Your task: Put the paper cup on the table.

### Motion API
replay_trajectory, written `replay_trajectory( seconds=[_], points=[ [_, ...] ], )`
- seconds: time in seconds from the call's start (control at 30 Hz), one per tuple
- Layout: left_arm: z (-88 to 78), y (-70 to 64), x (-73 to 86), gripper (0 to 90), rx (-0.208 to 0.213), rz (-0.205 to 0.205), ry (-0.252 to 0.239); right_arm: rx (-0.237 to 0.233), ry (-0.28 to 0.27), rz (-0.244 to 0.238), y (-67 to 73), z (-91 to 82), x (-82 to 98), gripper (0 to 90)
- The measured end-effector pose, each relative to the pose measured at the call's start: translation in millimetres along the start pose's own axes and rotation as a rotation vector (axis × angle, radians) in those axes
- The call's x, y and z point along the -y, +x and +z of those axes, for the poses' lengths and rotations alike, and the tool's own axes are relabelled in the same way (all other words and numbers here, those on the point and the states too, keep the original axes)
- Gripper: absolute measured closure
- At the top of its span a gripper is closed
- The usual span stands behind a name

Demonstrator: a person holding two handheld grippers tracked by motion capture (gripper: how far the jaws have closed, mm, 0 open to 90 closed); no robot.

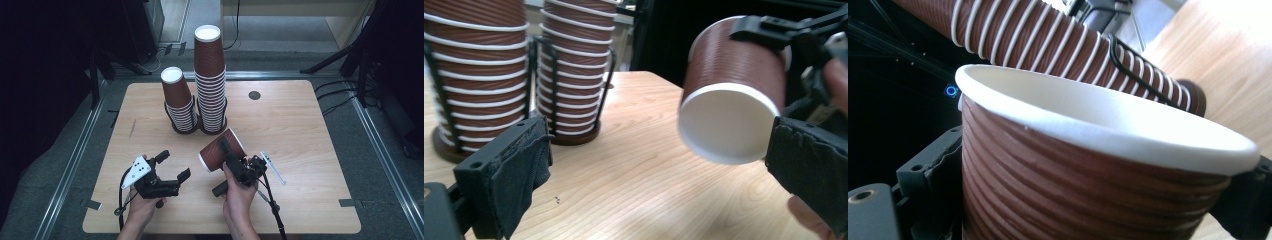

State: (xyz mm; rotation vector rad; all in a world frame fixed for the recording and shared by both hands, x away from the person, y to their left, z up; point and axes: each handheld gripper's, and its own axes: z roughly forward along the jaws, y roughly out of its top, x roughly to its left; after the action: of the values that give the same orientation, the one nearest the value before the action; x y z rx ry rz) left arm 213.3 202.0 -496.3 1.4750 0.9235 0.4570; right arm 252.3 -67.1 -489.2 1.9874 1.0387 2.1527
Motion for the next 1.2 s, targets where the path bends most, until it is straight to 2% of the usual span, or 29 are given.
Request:
replay_trajectory(
  seconds=[0.13,0.23,0.33,0.4,0.5,0.6,0.87,0.97,1.13,1.2],
  points=[
    [-4.1,5.6,1.5,0.0,-0.029,0.005,0.005,0.008,-0.020,-0.041,1.9,-2.1,-2.9,6.5],
    [-5.8,8.6,3.2,0.0,-0.064,0.032,0.024,0.011,-0.032,-0.079,3.6,-3.2,-4.1,6.5],
    [-9.2,13.0,4.6,0.0,-0.091,0.040,0.026,0.019,-0.042,-0.119,5.2,-3.9,-5.4,6.5],
    [-11.5,15.8,5.7,0.0,-0.140,0.042,0.023,0.025,-0.050,-0.151,5.8,-4.1,-6.4,6.5],
    [-15.3,22.7,7.9,0.0,-0.176,0.029,0.039,0.035,-0.067,-0.203,7.2,-5.4,-8.1,6.5],
    [-19.4,29.6,11.8,0.0,-0.219,0.036,0.059,0.046,-0.078,-0.270,8.4,-7.4,-10.2,6.5],
    [-31.8,50.1,20.2,0.0,-0.304,-0.012,0.071,0.079,-0.122,-0.403,9.3,-10.1,-20.4,6.5],
    [-37.4,57.7,20.6,0.0,-0.336,-0.024,0.069,0.096,-0.146,-0.468,7.5,-10.1,-24.0,6.5],
    [-45.0,67.6,21.8,0.0,-0.384,-0.035,0.060,0.121,-0.170,-0.602,5.5,-8.9,-29.8,6.4],
    [-47.5,71.0,22.1,0.0,-0.397,-0.055,0.062,0.124,-0.172,-0.638,4.4,-7.7,-32.0,6.4]
  ],
)
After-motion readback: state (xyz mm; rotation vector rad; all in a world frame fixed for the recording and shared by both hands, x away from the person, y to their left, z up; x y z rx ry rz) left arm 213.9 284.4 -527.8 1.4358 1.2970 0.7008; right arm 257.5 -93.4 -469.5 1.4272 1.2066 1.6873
